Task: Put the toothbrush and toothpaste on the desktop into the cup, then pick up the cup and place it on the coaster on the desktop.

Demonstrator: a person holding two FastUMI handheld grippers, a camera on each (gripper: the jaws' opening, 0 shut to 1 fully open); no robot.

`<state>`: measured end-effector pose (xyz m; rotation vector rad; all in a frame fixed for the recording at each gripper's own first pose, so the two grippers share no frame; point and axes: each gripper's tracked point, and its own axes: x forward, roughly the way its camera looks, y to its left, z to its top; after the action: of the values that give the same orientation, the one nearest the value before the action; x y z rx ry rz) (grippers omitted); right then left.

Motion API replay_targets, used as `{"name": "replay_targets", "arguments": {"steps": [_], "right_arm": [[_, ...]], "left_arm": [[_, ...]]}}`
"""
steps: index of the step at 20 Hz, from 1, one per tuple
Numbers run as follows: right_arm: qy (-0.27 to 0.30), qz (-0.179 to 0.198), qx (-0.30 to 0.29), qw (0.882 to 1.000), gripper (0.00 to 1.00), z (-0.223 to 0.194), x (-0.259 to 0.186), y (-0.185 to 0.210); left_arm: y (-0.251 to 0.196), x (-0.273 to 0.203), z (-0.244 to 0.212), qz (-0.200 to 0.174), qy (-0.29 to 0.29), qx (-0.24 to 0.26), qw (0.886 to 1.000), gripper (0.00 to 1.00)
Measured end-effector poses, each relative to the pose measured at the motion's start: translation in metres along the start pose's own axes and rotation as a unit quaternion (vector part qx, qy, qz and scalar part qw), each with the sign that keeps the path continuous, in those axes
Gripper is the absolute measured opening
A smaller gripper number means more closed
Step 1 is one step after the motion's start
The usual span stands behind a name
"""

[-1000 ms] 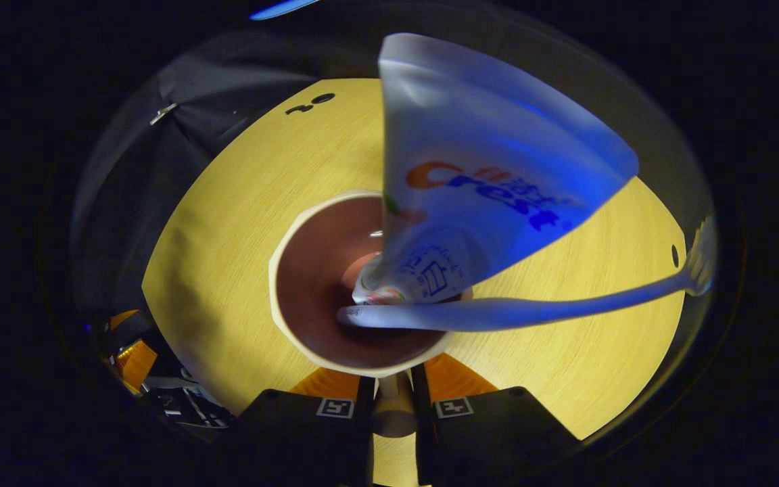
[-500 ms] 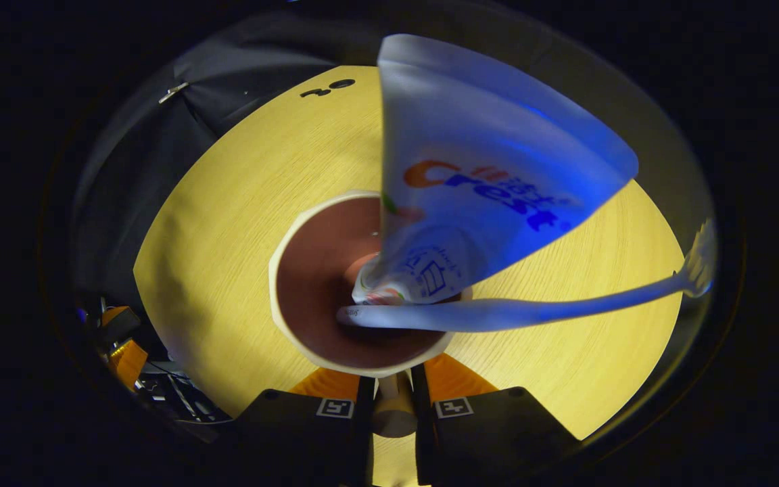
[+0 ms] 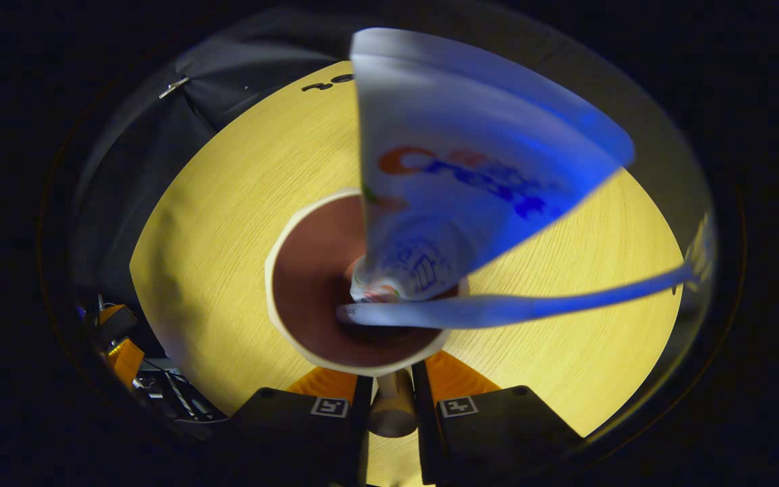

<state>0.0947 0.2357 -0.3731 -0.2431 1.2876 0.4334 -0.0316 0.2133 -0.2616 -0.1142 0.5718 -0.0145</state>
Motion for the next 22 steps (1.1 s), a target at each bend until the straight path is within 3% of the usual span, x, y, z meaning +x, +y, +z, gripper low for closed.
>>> {"name": "replay_targets", "arguments": {"steps": [1,3,4,5,7,8,9,11,13,14,15,22], "right_arm": [[-0.002,0.0,0.001,1.0,0.39,0.001,-0.001,-0.001],[-0.011,-0.004,0.003,1.0,0.52,0.004,-0.004,-0.002],[-0.016,-0.004,0.001,1.0,0.46,0.005,-0.007,-0.002],[-0.021,-0.004,0.001,1.0,0.57,0.006,-0.01,-0.003],[-0.036,-0.003,0.005,0.999,0.58,0.011,-0.02,-0.003],[-0.043,-0.001,0.009,0.999,0.64,0.012,-0.027,-0.003],[-0.052,0.001,0.014,0.999,0.59,0.014,-0.034,-0.003],[-0.073,0.005,0.023,0.997,0.64,0.016,-0.052,-0.005],[-0.092,0.008,0.029,0.995,0.59,0.019,-0.066,-0.006],[-0.102,0.009,0.031,0.994,0.65,0.02,-0.074,-0.007],[-0.113,0.008,0.032,0.993,0.59,0.021,-0.081,-0.008],[-0.206,0.01,0.057,0.977,0.61,0.024,-0.15,-0.007]], "left_arm": [[0.0,0.001,0.001,0.0,-0.001,0.0,1.0,0.65],[-0.002,-0.001,0.002,-0.001,-0.003,0.002,1.0,0.65],[-0.004,-0.001,0.004,-0.002,-0.004,0.002,1.0,0.65],[-0.005,0.0,0.004,-0.003,-0.005,0.003,1.0,0.65],[-0.006,0.001,0.005,-0.004,-0.005,0.006,1.0,0.65],[-0.008,0.001,0.006,-0.006,-0.005,0.006,1.0,0.65],[-0.01,0.001,0.006,-0.007,-0.005,0.007,1.0,0.65],[-0.015,0.001,0.008,-0.011,-0.005,0.011,1.0,0.65],[-0.021,0.001,0.01,-0.016,-0.005,0.018,1.0,0.64],[-0.024,0.0,0.012,-0.019,-0.006,0.022,1.0,0.65],[-0.027,0.0,0.013,-0.021,-0.006,0.026,0.999,0.65],[-0.053,0.0,0.035,-0.037,-0.016,0.06,0.997,0.65]]}}
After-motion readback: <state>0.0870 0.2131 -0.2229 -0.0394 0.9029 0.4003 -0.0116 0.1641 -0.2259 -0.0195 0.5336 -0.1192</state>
